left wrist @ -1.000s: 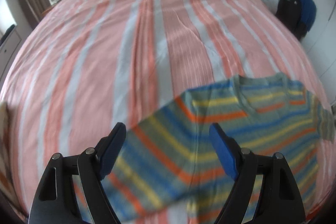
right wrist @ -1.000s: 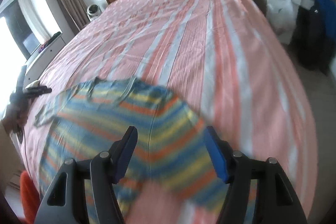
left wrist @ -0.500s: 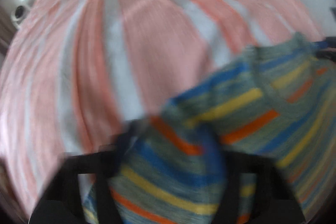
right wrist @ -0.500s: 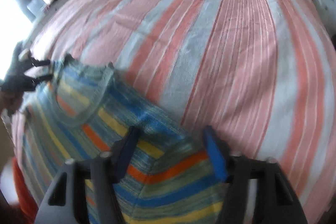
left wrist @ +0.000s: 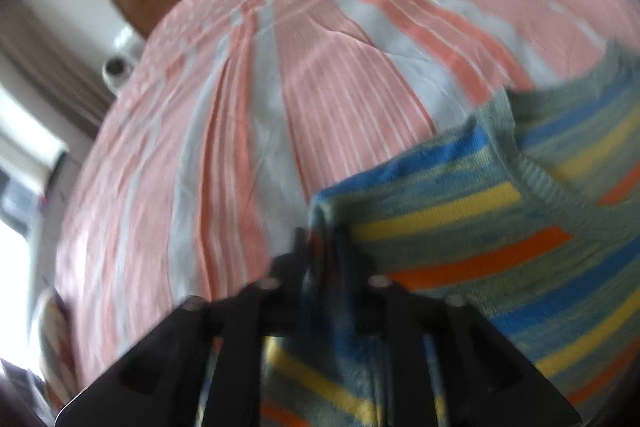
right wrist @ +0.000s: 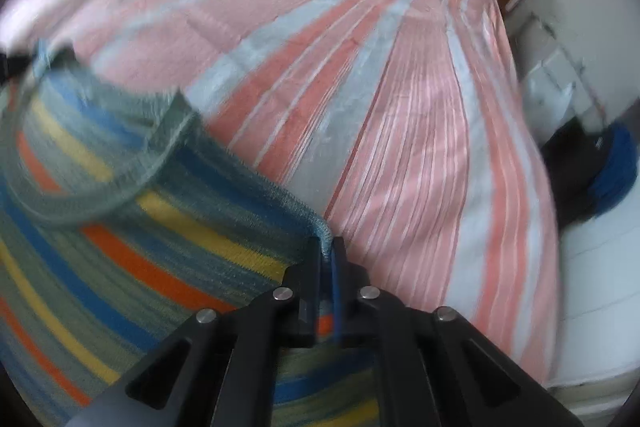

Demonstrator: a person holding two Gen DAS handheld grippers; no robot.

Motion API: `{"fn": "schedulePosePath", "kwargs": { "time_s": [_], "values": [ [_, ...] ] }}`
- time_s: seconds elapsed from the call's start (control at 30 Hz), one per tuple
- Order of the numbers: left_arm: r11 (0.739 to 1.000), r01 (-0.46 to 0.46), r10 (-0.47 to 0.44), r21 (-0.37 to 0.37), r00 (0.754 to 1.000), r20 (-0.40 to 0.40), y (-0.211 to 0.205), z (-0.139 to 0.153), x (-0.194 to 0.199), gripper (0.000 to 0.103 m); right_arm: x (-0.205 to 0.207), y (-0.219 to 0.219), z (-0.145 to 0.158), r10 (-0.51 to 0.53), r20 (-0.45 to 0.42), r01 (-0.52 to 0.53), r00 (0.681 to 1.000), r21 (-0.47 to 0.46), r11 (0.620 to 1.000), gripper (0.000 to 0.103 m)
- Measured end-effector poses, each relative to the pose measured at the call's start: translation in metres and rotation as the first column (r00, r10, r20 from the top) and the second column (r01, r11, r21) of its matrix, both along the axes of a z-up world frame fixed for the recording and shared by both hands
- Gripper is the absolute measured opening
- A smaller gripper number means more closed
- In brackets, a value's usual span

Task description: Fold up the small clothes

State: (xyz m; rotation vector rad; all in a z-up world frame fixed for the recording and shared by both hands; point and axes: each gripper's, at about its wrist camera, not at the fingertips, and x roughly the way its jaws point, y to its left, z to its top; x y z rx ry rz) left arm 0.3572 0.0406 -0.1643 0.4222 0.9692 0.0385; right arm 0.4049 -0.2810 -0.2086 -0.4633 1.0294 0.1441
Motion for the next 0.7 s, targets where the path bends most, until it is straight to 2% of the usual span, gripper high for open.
{"fn": "schedulePosePath", "kwargs": {
  "time_s": [0.03,0.07,0.13,0.23,0.33,0.37,0.4,0.47,0.57,0.7],
  "values": [
    [1.000,-0.021,0.021,-0.018,1.000,0.014,0.003,0.011,-0.003,0.055,-0.002,-0.008,0.009,-0.034,-0.012,0.034,0.999,0.052,0.998,0.050],
    [0.998,-0.043,0.045,-0.039,0.997,0.056,0.010,0.028,-0.018,0.066,-0.006,-0.016,0.016,-0.050,-0.010,0.051,0.999,0.079,0.996,0.070],
    [0.995,-0.048,0.057,-0.088,0.994,0.094,0.020,0.049,-0.043,0.076,-0.025,-0.032,0.045,-0.061,0.046,0.053,0.997,0.149,0.987,0.071],
    [0.981,-0.041,0.059,-0.187,0.994,0.094,0.045,0.080,-0.109,0.086,-0.074,-0.061,0.084,-0.070,0.108,0.047,0.992,0.202,0.978,0.074],
    [0.974,-0.063,0.078,-0.218,0.995,0.065,0.066,0.089,-0.187,0.093,-0.138,-0.096,0.115,-0.110,0.159,0.064,0.981,0.270,0.961,0.091],
    [0.970,-0.080,0.092,-0.229,0.995,0.045,0.072,0.087,-0.215,0.095,-0.165,-0.106,0.122,-0.133,0.179,0.077,0.975,0.289,0.954,0.094],
    [0.967,-0.094,0.104,-0.237,0.994,0.029,0.073,0.083,-0.227,0.096,-0.191,-0.112,0.127,-0.155,0.198,0.090,0.968,0.303,0.949,0.094],
    [0.951,-0.145,0.149,-0.272,0.989,-0.006,0.081,0.071,-0.262,0.097,-0.246,-0.125,0.126,-0.202,0.227,0.120,0.953,0.330,0.936,0.095],
    [0.924,-0.229,0.230,-0.308,0.973,-0.031,0.090,0.044,-0.304,0.097,-0.303,-0.133,0.110,-0.272,0.246,0.172,0.930,0.364,0.915,0.097],
    [0.891,-0.273,0.294,-0.364,0.956,0.004,0.097,0.021,-0.312,0.097,-0.363,-0.129,0.064,-0.360,0.241,0.257,0.901,0.372,0.892,0.097]
  ]
}}
